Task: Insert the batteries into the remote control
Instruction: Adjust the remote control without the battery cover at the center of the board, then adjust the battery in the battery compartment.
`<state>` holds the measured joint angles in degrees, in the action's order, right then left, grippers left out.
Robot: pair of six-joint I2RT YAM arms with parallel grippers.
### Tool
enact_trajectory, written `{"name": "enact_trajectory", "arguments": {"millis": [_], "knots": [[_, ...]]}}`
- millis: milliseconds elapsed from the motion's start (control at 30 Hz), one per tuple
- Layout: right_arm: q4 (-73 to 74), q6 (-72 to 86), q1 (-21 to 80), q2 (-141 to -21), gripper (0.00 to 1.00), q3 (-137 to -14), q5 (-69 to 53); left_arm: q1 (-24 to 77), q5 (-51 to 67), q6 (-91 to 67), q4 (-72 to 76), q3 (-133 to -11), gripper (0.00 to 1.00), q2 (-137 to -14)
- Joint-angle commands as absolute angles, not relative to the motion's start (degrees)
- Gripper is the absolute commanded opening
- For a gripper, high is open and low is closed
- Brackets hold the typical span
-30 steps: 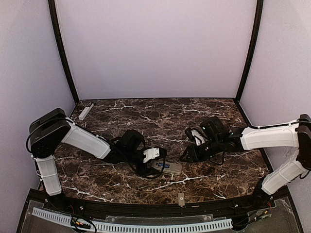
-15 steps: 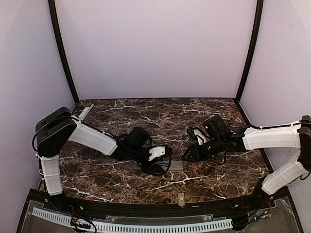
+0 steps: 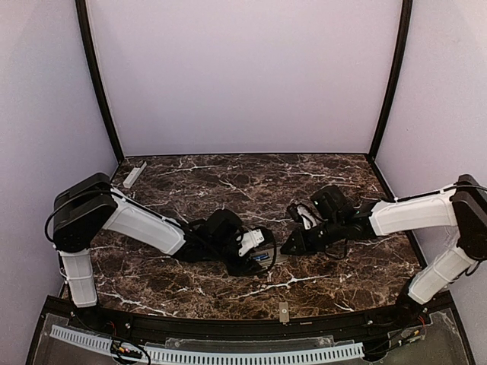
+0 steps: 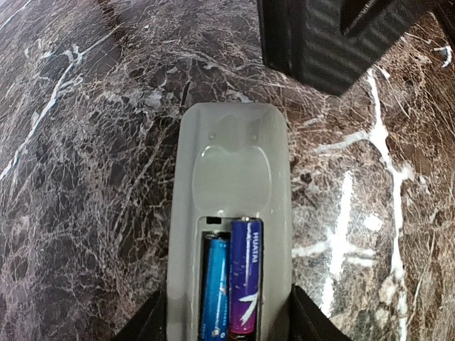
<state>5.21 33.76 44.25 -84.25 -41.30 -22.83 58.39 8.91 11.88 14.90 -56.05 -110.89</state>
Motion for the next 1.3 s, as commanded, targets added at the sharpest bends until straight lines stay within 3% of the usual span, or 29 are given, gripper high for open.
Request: {"name": "enact_trajectory", "arguments": {"millis": [0,1267], "knots": [[1.4,35.2,45.6,-87.5,0.18,-42.8,-23.2,60.4,3.1,5.2,15.3,-54.4,0.43,-113.6],[-2.2,34.1,48.2,-98.1,0.08,-48.1,-23.7,61.1,4.2,4.6,16.4,-54.5,0.43,-114.8]]}}
